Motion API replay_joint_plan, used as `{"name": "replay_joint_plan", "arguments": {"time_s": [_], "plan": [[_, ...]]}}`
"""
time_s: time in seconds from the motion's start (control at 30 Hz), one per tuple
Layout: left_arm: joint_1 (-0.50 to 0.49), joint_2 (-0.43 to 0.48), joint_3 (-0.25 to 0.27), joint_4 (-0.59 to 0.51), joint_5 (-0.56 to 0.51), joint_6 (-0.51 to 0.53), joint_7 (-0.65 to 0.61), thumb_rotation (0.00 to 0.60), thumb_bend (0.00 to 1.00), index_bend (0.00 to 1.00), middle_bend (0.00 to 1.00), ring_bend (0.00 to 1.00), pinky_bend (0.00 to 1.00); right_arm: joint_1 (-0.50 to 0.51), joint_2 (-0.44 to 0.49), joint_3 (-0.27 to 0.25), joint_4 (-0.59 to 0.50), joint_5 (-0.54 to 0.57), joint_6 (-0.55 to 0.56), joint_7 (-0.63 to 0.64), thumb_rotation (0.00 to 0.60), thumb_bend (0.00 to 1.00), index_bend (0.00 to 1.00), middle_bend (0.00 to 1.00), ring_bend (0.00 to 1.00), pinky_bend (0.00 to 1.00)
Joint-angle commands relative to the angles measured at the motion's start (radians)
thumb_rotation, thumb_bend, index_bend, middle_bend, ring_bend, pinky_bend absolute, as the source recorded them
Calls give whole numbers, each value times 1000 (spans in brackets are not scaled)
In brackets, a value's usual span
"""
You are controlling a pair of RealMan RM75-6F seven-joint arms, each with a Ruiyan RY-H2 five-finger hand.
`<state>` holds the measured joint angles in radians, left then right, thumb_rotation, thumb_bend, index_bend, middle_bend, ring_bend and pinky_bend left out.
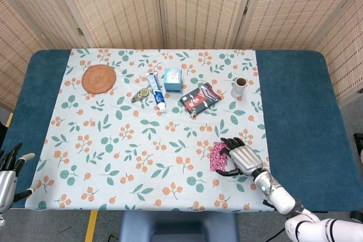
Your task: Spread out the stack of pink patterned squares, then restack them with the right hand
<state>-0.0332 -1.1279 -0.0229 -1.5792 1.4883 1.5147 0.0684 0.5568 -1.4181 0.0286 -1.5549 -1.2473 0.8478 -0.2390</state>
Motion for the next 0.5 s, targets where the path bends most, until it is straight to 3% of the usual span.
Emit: {"name": "replay_joint_plan", "arguments": {"time_s": [0.03, 0.23, 0.5], "plan": [[0, 0, 1, -1, 0, -1, 0, 600, 281, 274, 72, 149, 0, 10, -5, 15, 17, 17, -5, 5, 111, 262, 266, 51, 0, 0], [1, 1, 0, -1, -1, -2, 1, 600, 282, 275, 72, 149, 0, 14, -2, 27, 28, 21, 2, 30, 111, 262, 266, 51, 0, 0], [0, 0, 2, -5, 0, -4, 7, 600, 282, 275, 72, 149, 0, -9, 46, -46, -51, -96, 19, 74, 113, 262, 275, 54, 0, 0]]}}
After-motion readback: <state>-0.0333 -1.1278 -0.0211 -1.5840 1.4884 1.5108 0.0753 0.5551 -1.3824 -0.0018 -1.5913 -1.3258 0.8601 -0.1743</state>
